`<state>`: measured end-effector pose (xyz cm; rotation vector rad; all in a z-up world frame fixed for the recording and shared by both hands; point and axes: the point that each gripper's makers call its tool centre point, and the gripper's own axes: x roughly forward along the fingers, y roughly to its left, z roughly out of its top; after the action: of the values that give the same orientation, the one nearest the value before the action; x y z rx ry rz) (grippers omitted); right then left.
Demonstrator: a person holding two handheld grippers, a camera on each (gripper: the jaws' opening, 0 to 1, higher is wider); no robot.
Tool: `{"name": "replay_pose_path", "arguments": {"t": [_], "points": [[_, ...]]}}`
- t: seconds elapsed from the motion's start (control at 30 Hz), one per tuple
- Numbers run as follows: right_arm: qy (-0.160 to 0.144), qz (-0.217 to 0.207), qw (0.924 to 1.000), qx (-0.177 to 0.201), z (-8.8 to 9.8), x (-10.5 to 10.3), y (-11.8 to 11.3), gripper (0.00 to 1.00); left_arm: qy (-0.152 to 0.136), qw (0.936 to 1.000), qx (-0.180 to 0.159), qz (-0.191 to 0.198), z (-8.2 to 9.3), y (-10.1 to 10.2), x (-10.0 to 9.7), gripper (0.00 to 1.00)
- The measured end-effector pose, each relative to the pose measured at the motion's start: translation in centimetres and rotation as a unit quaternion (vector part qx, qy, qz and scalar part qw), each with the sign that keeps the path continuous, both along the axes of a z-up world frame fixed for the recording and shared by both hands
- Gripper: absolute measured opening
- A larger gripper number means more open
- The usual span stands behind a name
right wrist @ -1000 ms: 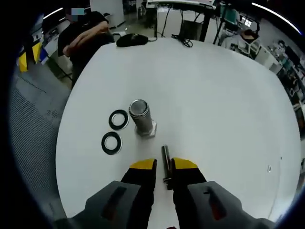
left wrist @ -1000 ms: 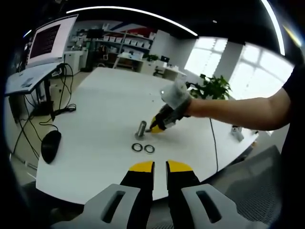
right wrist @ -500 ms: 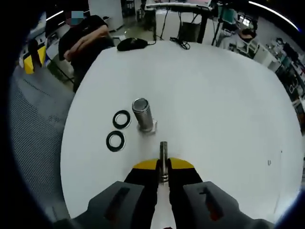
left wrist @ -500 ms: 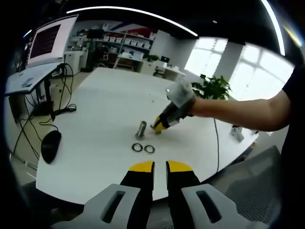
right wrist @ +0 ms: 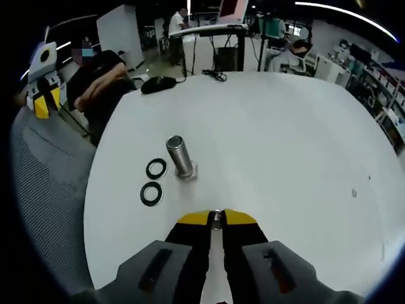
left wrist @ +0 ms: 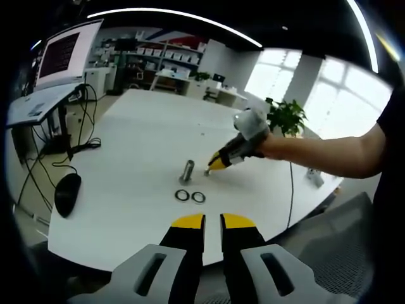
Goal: Place the washer onto the threaded stud by aligning its center hole with the stud, sliding it down to the base, and recovering from edge contact or off-axis alignment until the washer reaches the visible bottom stop.
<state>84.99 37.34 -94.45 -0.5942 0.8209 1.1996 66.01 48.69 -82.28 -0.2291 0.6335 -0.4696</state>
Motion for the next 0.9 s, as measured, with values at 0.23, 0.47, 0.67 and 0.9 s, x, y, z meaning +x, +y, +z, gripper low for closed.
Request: {"name": "replay_pose_path", "arguments": {"t": [0.23,0.47,0.67,0.9], "points": [[0.01,0.039,0.9976,-0.057,-0.3,-0.7,-0.1,0.07,0.0,1.0,0.0,0.0,0.0,0.0,0.0,0.07],[0.008,0.041,0.9977,-0.052,-0.2,-0.4,0.6,0.08,0.001,1.0,0.0,-0.001,0.0,0.0,0.0,0.07],[0.007,0.031,0.9977,-0.06,-0.4,-0.4,0.0,0.24,0.0,1.0,-0.001,-0.001,0.0,0.0,0.0,0.07],[0.016,0.008,0.9995,-0.028,1.3,0.9,-1.5,0.25,0.001,1.0,0.0,-0.004,0.0,-0.1,0.0,0.07]]}}
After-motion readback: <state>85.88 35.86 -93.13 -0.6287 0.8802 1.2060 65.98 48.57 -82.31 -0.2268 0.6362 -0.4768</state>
